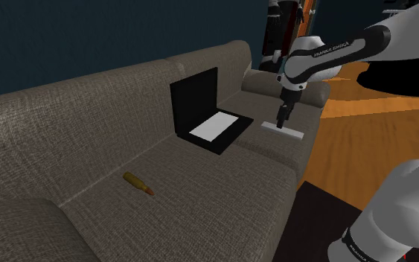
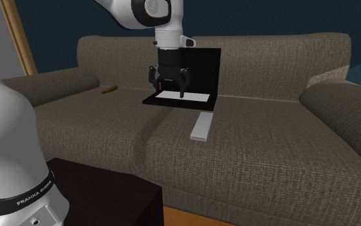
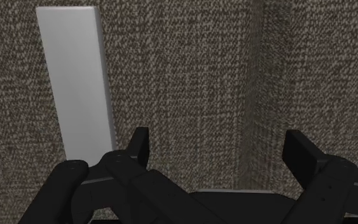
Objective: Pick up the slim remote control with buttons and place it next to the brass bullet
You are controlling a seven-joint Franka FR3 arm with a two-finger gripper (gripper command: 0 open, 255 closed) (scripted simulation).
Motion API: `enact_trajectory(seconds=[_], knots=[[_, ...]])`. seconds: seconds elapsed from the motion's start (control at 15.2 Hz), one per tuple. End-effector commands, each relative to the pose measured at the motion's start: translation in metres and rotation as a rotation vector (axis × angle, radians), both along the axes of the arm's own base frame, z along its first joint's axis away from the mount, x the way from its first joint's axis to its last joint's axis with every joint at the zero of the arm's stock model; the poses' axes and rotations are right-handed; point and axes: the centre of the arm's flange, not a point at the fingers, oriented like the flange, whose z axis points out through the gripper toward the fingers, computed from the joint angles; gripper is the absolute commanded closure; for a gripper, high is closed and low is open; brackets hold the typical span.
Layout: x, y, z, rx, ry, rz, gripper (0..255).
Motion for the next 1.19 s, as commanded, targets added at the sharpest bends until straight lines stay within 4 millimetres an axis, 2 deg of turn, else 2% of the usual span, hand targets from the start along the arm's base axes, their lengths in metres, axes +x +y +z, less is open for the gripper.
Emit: enact_trajectory(seconds=[0.0, 0.59, 1.12], knots=[[0.009, -0.021, -0.012, -0.009, 0.005, 0.004, 0], [0.046, -0.115, -0.066, -0.04, 0.027, 0.015, 0], [0.046, -0.115, -0.106, -0.04, 0.027, 0.015, 0]])
